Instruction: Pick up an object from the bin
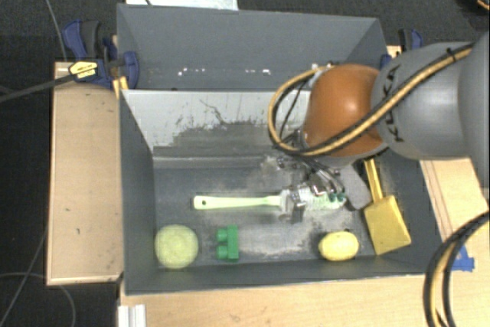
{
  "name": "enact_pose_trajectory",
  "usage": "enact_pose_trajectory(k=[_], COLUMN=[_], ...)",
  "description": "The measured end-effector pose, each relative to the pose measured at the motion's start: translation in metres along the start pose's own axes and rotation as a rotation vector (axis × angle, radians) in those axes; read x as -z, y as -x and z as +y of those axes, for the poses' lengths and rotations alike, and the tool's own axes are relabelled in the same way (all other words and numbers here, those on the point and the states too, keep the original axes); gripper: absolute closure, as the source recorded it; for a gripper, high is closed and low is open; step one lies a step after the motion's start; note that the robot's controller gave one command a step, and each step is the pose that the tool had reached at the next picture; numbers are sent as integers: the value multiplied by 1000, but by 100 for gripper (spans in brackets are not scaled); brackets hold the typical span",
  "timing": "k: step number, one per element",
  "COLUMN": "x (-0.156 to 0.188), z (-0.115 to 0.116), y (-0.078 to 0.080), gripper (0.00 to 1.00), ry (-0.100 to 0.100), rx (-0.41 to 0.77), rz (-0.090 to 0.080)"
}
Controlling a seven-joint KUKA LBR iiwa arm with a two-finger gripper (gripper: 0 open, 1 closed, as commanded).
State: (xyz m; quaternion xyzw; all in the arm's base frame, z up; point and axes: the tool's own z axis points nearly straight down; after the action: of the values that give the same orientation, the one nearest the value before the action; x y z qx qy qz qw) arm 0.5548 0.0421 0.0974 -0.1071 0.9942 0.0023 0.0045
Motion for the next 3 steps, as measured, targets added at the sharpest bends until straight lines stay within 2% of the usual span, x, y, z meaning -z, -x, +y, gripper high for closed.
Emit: enact_pose_trajectory(k=[1, 2, 3], x=[-9, -7, -7], z=[3, -21, -21], y=[-6, -3, -3], gripper=[0, 100, 100], ry=[1, 0, 1], rx=[-434, -23, -24], rz=[-3, -6, -6])
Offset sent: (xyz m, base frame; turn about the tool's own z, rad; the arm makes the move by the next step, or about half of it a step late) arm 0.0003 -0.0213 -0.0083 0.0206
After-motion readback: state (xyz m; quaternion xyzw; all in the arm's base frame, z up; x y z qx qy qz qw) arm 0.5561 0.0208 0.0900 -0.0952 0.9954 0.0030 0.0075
